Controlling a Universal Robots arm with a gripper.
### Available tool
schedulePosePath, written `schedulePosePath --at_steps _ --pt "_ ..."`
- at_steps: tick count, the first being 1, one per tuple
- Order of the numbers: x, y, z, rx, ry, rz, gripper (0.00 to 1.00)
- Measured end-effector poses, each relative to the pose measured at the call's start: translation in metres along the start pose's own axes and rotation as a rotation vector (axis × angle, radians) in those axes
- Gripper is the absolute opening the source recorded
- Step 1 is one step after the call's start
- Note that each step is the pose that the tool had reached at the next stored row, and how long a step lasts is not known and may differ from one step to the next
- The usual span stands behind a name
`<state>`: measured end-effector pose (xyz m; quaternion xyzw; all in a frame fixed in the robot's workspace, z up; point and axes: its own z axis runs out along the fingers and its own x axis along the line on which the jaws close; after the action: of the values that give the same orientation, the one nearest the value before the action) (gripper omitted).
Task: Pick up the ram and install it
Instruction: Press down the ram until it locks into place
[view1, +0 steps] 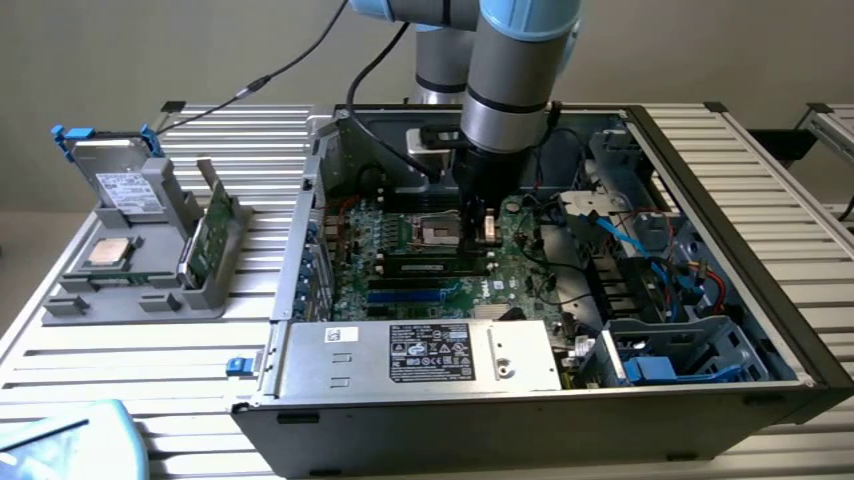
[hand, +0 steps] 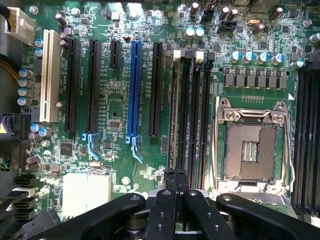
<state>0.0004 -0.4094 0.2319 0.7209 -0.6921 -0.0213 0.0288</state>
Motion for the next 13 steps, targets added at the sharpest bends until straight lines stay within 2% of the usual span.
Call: schedulePosePath --at_steps 2,13 --pt "0.000 0.0017 -0.0040 -0.0003 0.0009 0.000 0.11" --pt "0.001 0.0261 -0.0026 -0.0003 0.0011 0.000 0.11"
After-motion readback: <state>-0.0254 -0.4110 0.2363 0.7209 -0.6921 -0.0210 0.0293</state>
